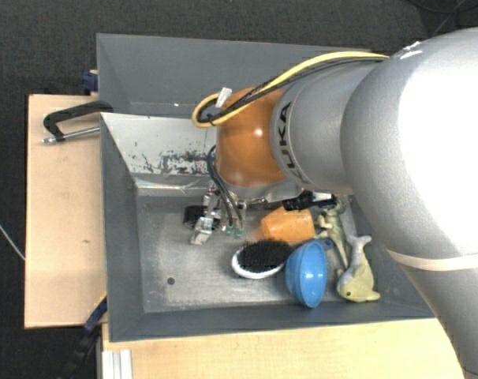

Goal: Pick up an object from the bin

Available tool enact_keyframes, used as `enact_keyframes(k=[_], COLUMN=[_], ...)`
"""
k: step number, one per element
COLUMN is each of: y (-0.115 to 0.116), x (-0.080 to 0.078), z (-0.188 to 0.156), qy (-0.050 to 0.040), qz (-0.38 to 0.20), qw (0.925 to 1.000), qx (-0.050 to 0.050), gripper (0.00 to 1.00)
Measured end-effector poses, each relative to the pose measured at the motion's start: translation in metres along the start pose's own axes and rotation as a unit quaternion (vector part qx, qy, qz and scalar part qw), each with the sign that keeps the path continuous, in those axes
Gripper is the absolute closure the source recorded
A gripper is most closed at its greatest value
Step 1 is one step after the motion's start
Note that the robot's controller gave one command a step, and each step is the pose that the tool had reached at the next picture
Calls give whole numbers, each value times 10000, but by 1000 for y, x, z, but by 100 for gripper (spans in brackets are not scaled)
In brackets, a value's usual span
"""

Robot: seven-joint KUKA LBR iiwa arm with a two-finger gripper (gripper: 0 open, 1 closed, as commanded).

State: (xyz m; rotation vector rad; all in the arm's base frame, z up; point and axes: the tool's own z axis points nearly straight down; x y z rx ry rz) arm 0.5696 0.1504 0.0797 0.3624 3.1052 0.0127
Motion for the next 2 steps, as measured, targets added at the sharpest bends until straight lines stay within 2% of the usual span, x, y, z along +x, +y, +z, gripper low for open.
enact_keyframes(k=[1,2], y=[1,3], x=[-9,-13], z=[-110,-205], qy=[13,7], qz=[-4,-92], qw=[10000,10000], qx=[11,8], gripper=[100,100])
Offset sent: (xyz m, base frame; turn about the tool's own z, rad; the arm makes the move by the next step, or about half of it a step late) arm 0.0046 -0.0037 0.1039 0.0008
